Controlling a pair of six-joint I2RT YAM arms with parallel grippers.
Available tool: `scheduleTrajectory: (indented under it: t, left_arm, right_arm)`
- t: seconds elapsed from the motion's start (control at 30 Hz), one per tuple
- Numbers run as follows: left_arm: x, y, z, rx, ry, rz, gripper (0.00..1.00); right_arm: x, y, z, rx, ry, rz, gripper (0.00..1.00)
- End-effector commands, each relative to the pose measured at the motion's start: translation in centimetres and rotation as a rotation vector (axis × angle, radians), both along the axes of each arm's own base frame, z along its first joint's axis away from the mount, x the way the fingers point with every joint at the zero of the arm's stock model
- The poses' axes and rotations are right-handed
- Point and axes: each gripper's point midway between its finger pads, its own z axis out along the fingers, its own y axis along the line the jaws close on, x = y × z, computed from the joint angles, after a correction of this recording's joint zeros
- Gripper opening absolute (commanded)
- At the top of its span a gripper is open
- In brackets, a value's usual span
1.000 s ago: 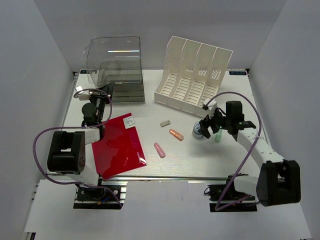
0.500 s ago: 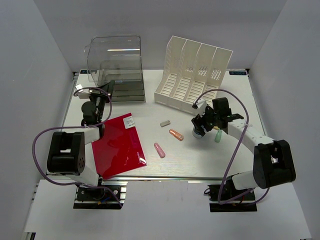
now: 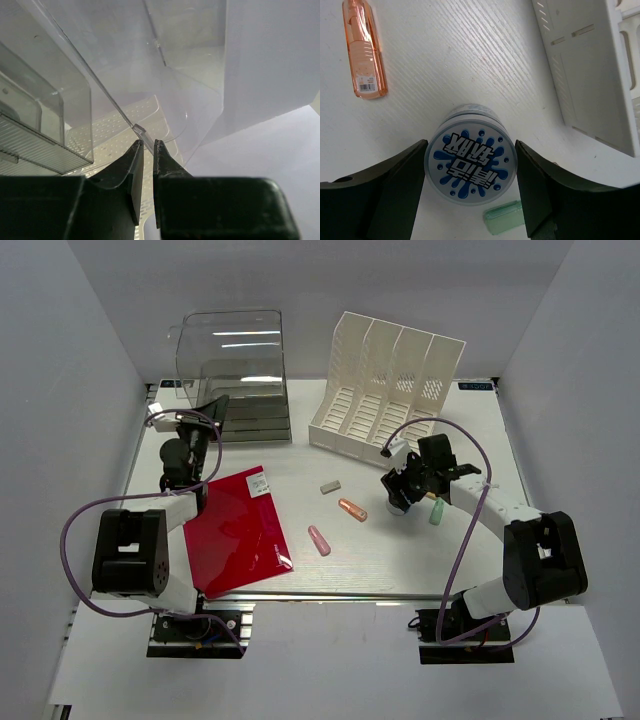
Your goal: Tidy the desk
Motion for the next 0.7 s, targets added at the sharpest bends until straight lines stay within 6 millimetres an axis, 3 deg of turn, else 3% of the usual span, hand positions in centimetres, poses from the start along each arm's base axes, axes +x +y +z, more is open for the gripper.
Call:
scheduleTrajectory:
  t: [0.0,0.27,0.43,0.53,0.57,0.63,0.67]
  left_arm:
    - [-1.4,0.4,5.9,0.012,-0.158,0.012,0.00]
    - [-1.2,0.5,5.9,0.010,-0.149,0.016,0.00]
    - [-1.1,0.5,5.6,0.009,-0.139,0.016,0.00]
    - [-1.1,0.5,5.9,0.010,-0.143,0.018,0.00]
    - [-1.1,0.5,6.0,0.010,-0.144,0.016,0.00]
    - [-1.0,0.4,6.3,0.012,-0.147,0.012,0.00]
    - [-1.0,0.4,6.4,0.012,-0.147,0.010,0.00]
  right_arm:
    - [-0.4,-0.3,0.0,-0.039,0.027,0.004,0.71]
    - [-0.7,-0.5,-0.5,-0.058,0.035,0.016,0.83]
    - [-0.6,-0.2,-0.6,-0.054,0.041,0.024,0.72]
    - [-0.7,0.1,-0.8,-0.052,0.050,0.050,0.55]
    - [-0.9,0.3,-0.7,-0.046,0.058,0.063,0.40]
    - [-1.0,0.5,-0.3,-0.043,0.056,0.094,0.25]
    - [-1.0,0.6,0.2,-0.040,0.060,0.103,0.01]
